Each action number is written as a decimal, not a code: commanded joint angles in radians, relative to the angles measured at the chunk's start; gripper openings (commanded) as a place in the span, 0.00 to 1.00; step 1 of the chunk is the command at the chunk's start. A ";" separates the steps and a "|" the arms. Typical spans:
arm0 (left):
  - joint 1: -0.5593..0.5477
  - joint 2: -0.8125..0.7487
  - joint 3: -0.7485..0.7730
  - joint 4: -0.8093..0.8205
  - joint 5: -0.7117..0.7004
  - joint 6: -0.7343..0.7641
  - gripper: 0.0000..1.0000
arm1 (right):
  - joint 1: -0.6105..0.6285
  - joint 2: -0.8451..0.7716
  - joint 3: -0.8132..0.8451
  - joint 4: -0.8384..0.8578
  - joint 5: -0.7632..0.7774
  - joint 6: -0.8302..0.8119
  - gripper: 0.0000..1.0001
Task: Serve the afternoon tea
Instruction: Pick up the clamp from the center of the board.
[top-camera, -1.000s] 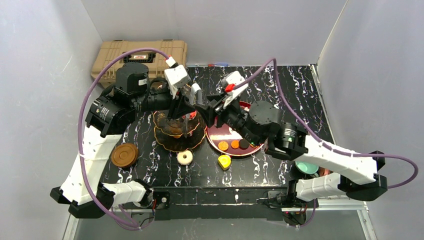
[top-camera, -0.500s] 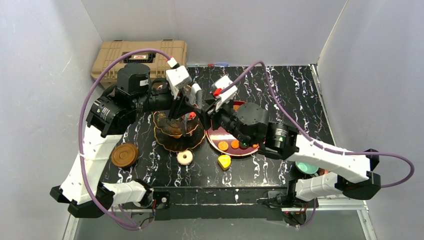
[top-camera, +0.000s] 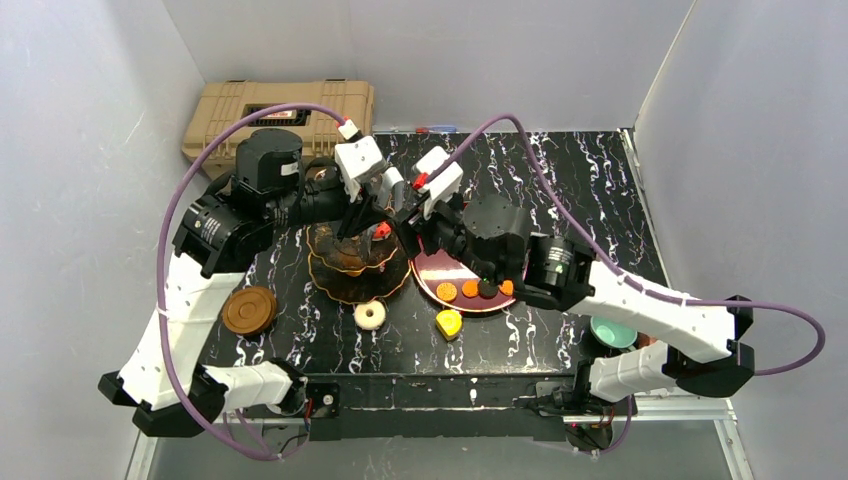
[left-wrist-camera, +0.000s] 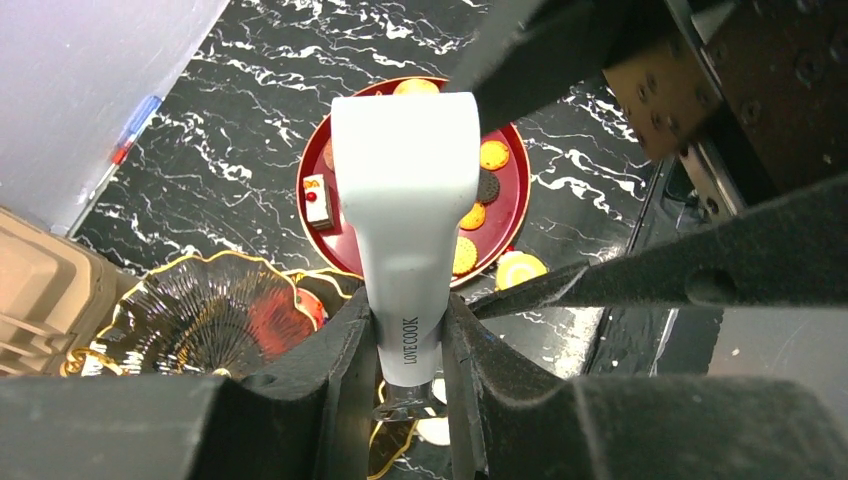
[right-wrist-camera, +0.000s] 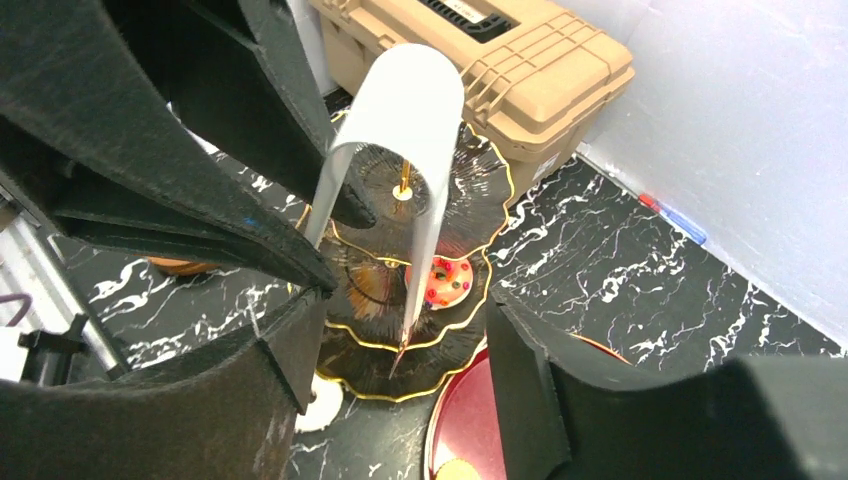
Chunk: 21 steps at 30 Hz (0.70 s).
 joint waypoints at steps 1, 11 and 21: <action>-0.033 -0.041 -0.020 -0.004 0.075 0.037 0.00 | -0.044 -0.040 0.132 -0.085 -0.080 0.076 0.70; -0.094 -0.060 -0.046 0.012 -0.003 0.108 0.00 | -0.057 -0.006 0.241 -0.174 -0.116 0.127 0.59; -0.094 -0.024 -0.002 0.016 0.009 0.014 0.00 | -0.056 0.040 0.185 -0.145 -0.101 0.080 0.43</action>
